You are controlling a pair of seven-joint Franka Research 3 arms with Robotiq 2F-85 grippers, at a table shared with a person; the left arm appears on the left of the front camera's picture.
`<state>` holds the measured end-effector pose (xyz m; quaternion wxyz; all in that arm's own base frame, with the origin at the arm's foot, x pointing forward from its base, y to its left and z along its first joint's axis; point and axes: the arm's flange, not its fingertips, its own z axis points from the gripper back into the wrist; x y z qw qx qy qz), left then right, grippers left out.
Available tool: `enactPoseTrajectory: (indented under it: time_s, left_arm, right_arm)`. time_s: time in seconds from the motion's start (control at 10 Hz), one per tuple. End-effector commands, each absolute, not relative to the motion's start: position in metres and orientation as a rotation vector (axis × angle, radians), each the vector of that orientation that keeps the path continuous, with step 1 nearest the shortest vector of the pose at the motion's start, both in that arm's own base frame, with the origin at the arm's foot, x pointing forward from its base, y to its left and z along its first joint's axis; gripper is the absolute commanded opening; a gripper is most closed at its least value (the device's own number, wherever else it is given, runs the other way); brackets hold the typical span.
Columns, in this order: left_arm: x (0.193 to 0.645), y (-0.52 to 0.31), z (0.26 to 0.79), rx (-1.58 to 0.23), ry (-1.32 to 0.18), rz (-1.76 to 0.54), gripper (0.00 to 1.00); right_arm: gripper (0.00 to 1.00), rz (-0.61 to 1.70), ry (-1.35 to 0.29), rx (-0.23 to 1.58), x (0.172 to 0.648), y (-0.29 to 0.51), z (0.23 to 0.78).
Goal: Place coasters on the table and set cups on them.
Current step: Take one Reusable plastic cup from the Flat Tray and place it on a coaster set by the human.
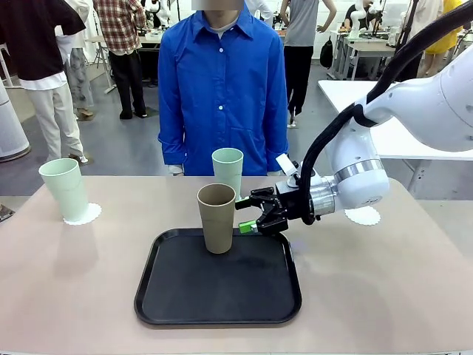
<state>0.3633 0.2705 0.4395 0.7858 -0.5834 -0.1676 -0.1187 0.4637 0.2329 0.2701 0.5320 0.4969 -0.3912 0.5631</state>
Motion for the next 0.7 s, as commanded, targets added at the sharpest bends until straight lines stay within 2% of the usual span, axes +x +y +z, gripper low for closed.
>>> enactPoseTrajectory:
  time_s: [0.0,0.6]
  left_arm:
    - [0.3622,0.2735,0.4424,-1.266,-0.362,-0.265,1.00]
    - [0.3622,0.2735,0.4424,-1.266,-0.362,-0.265,1.00]
  right_arm:
    - [1.00,1.329,-0.984,1.169,0.4712,0.2469,0.2613]
    - [1.00,1.302,-0.988,1.149,0.4700,0.2512,0.2582]
